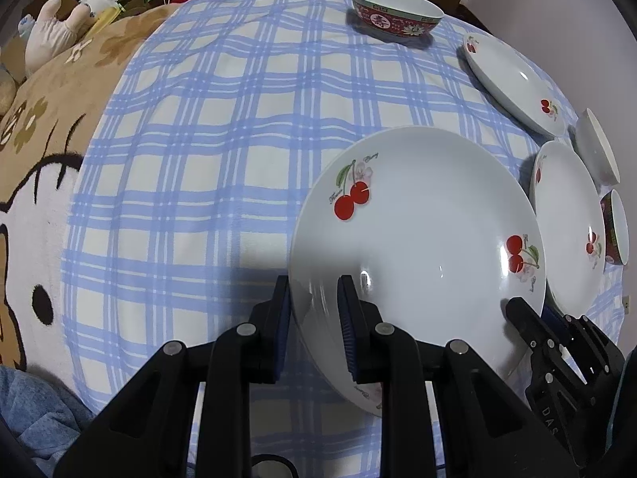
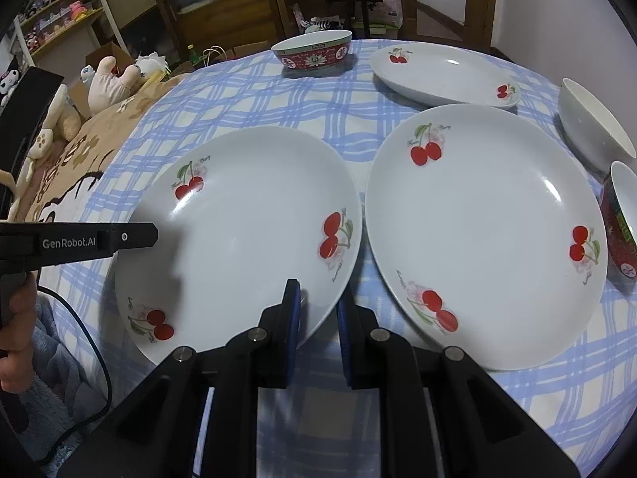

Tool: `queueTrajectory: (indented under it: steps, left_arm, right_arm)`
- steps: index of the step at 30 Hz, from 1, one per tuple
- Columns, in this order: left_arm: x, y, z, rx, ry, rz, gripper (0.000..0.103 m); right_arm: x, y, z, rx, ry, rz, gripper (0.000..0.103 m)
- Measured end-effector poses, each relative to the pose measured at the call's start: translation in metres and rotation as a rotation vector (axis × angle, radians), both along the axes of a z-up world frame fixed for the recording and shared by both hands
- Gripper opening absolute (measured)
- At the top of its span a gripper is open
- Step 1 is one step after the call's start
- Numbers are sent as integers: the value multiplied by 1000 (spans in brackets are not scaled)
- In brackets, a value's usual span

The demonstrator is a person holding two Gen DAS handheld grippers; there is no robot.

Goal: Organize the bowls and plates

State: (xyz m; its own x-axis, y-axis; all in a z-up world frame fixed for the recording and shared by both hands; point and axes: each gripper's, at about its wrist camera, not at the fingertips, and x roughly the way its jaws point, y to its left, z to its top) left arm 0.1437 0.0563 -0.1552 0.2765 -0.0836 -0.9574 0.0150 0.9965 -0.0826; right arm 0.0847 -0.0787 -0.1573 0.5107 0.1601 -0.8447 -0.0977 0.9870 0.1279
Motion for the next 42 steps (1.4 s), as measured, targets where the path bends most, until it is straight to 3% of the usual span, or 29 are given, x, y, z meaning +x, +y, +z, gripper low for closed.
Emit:
queueTrajectory:
  steps: [11,14,21,27,31,33,34,35,37,41,42]
  left_arm:
    - [2,0,1,-1,-9,-8,23]
    - [2,-3,7,36,-40,-25,23]
    - [-1,-12,14,100,-72,-67,24]
    - [-7,-15,34,89,-145,-89,26]
    - [-8,-21,49,63,-196,-107,34]
    - [-6,-28,58,56,-233,-126,42]
    - [-5,-32,63,65,-252,-137,50]
    - [-4,-35,65,72,-262,-146,55]
    - [-2,-44,71,85,-285,-165,58]
    - [4,-59,78,69,-290,-195,81]
    - [4,-64,80,68,-297,-198,83]
  right_arm:
    - [0,1,-1,-22,-5,-9,19]
    - [-3,3,3,-55,-23,-19,19]
    - [-17,-12,31,-42,-76,-46,19]
    - [-24,-34,58,-57,-120,-93,20]
    - [-24,-54,70,-53,-141,-138,41]
    - [-22,-65,75,-52,-147,-161,43]
    - [-22,-71,78,-57,-147,-173,50]
    - [-21,-75,80,-60,-150,-181,64]
    - [-22,-84,85,-72,-170,-198,76]
    - [-23,-102,91,-84,-185,-238,94]
    - [-23,-106,92,-85,-187,-245,95]
